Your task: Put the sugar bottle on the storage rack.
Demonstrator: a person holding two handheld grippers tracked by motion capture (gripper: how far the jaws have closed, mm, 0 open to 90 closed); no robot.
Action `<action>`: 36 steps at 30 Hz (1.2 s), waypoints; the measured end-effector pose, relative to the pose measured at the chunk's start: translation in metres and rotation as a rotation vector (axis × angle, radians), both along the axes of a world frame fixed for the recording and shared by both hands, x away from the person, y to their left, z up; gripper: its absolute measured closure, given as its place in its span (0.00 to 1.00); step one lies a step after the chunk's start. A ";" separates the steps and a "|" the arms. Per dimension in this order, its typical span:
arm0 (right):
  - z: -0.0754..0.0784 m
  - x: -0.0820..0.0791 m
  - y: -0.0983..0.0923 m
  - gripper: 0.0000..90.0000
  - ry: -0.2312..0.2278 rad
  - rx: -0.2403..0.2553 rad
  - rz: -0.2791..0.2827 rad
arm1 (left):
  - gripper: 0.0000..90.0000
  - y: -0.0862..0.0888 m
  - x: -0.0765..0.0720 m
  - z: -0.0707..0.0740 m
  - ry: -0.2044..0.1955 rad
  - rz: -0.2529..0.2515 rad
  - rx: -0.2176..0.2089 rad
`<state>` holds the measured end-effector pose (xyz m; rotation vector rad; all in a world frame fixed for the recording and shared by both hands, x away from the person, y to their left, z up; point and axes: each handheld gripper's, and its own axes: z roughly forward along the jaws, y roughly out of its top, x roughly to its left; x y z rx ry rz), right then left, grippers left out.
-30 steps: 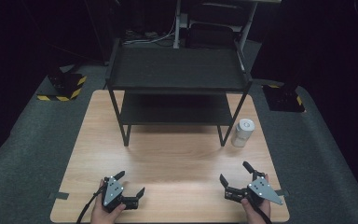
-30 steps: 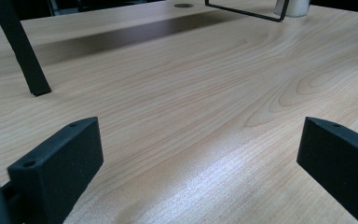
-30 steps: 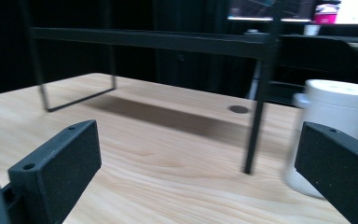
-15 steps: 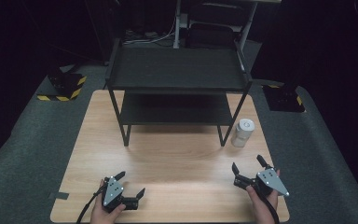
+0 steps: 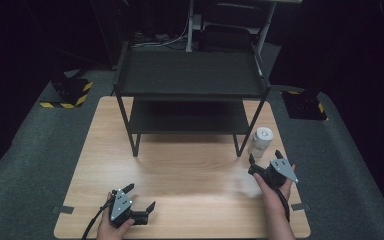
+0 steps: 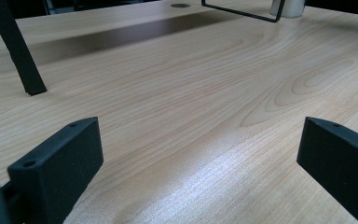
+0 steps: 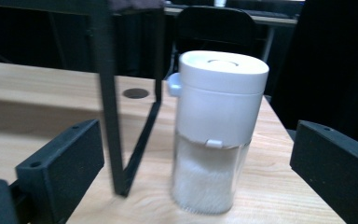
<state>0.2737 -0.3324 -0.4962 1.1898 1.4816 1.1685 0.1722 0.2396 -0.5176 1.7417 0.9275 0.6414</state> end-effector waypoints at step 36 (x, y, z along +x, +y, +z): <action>-0.013 0.057 0.016 0.35 0.014 0.036 -0.099 | 0.00 0.001 -0.001 -0.001 -0.007 -0.001 -0.007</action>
